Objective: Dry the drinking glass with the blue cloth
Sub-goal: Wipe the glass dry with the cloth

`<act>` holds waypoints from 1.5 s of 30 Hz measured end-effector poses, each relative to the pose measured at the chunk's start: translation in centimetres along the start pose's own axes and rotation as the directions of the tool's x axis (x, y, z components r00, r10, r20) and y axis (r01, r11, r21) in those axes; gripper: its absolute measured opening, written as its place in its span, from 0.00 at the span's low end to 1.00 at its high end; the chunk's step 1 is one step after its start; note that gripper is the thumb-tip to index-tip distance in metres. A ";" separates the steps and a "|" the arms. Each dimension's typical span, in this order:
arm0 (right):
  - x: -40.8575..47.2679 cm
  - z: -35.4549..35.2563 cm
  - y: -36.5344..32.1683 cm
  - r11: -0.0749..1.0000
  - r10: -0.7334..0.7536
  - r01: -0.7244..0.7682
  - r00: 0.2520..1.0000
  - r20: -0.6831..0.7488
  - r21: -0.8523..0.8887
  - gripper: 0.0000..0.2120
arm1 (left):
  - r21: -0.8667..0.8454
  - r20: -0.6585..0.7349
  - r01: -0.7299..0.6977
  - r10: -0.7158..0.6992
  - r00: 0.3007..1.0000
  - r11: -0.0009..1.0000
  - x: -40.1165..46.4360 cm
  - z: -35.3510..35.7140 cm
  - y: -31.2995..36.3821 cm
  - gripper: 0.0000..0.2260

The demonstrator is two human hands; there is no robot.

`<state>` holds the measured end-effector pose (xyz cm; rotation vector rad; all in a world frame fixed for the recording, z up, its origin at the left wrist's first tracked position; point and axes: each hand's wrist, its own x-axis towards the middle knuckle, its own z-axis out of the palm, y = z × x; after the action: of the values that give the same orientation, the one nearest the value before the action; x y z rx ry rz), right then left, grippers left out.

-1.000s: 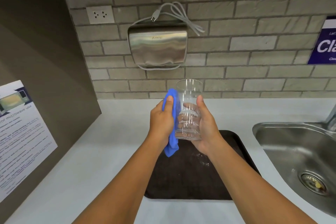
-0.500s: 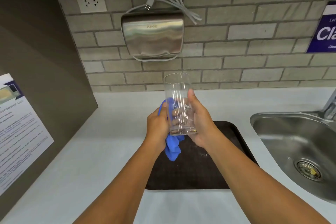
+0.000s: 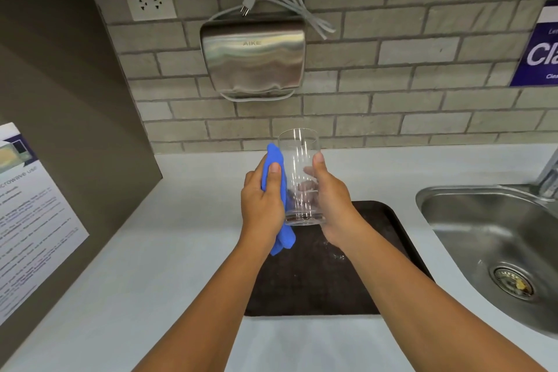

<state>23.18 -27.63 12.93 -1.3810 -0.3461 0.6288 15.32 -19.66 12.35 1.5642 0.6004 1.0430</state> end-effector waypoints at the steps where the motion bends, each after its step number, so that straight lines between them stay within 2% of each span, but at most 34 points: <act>1: -0.1 0.0 0.1 1.000 -0.014 0.014 1.000 0.001 -0.013 0.26 | 0.015 0.002 -0.024 0.024 1.000 1.000 -0.1 0.1 0.0 0.19; 5: -0.8 0.2 0.3 1.000 -0.017 0.017 1.000 0.020 0.019 0.24 | 0.073 0.020 -0.111 0.109 0.994 0.991 -0.4 0.4 0.6 0.18; 8: -1.1 0.1 0.0 0.998 -0.015 0.014 1.000 0.022 0.062 0.29 | 0.121 0.030 -0.155 0.152 0.988 0.981 -0.9 0.7 1.2 0.19; 11: -1.2 -0.2 0.1 0.989 -0.033 0.023 0.997 0.068 0.143 0.34 | 0.188 0.095 -0.297 0.284 0.954 0.936 -1.5 1.0 1.7 0.21; 13: -1.3 -0.4 0.2 0.978 -0.032 0.011 0.995 0.100 0.206 0.37 | 0.182 0.139 -0.321 0.299 0.944 0.929 -1.1 1.0 2.0 0.20; 15: -1.2 -0.8 0.4 0.958 -0.025 -0.016 0.990 0.142 0.286 0.39 | 0.065 0.123 -0.168 0.159 0.980 0.984 -0.2 0.8 2.3 0.17; 17: -1.3 -1.0 0.5 0.938 -0.025 -0.041 0.983 0.184 0.345 0.35 | -0.114 0.127 0.072 -0.058 0.990 0.991 0.4 0.5 2.3 0.10; 18: -1.3 -1.2 0.7 0.932 -0.015 -0.054 0.982 0.186 0.359 0.32 | -0.146 0.153 0.153 -0.131 0.980 0.977 0.3 0.3 2.4 0.09; 20: -1.5 -1.3 1.1 0.927 0.003 -0.068 0.985 0.173 0.368 0.29 | -0.114 0.182 0.212 -0.190 0.965 0.971 0.4 0.4 2.7 0.11; 21: -1.5 -1.3 1.1 0.929 0.005 -0.068 0.986 0.169 0.365 0.29 | -0.082 0.170 0.190 -0.174 0.970 0.978 0.4 0.6 2.8 0.11; 23: -1.3 -1.2 1.2 0.939 -0.005 -0.048 0.988 0.154 0.341 0.30 | 0.062 0.119 -0.018 0.010 0.993 0.998 -0.2 0.9 2.6 0.08; 25: -1.2 -1.1 1.1 0.950 -0.028 -0.019 0.989 0.147 0.312 0.26 | 0.269 0.169 -0.315 0.277 0.946 0.910 -1.1 1.3 2.2 0.15; 26: -1.3 -1.1 1.1 0.949 -0.036 -0.016 0.987 0.159 0.315 0.25 | 0.308 0.210 -0.409 0.358 0.910 0.859 -1.3 1.5 1.9 0.19; 27: -1.3 -1.1 1.0 0.945 -0.040 -0.020 0.983 0.178 0.326 0.25 | 0.303 0.214 -0.425 0.374 0.902 0.853 -1.3 1.6 1.7 0.20; 28: -1.4 -1.2 1.0 0.940 -0.043 -0.028 0.979 0.201 0.340 0.27 | 0.266 0.179 -0.349 0.309 0.934 0.899 -1.0 1.5 1.9 0.19; 30: -1.7 -1.3 0.9 0.923 -0.045 -0.054 0.968 0.246 0.380 0.31 | 0.076 0.084 -0.019 0.013 0.996 0.997 0.0 1.1 2.5 0.11; 32: -1.9 -1.3 0.6 0.908 -0.075 -0.061 0.950 0.303 0.415 0.29 | -0.097 0.086 0.238 -0.230 0.969 0.966 0.5 0.6 2.3 0.12; 33: -1.9 -1.3 0.3 0.907 -0.088 -0.059 0.942 0.324 0.416 0.29 | -0.157 0.128 0.301 -0.283 0.950 0.941 0.3 0.5 2.0 0.12; 36: -1.9 -1.0 0.0 0.913 -0.083 -0.066 0.936 0.343 0.402 0.29 | -0.239 0.168 0.336 -0.302 0.938 0.911 -0.2 0.4 1.4 0.13; 39: -1.5 -1.0 0.3 0.913 -0.041 -0.078 0.959 0.281 0.401 0.30 | -0.254 0.118 0.246 -0.223 0.968 0.935 -0.1 0.1 1.3 0.09; 42: -1.2 -1.2 0.7 0.929 -0.013 -0.078 0.970 0.242 0.363 0.31 | -0.190 0.063 0.188 -0.179 0.982 0.964 -0.1 0.1 1.2 0.09; 45: -1.0 -1.2 0.8 0.956 0.036 -0.082 0.986 0.166 0.283 0.26 | -0.094 0.024 0.151 -0.149 0.988 0.984 0.1 0.1 0.8 0.16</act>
<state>22.87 -29.10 12.03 -1.0669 -0.3264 0.8088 15.35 -19.81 13.14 1.4207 0.6380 0.9306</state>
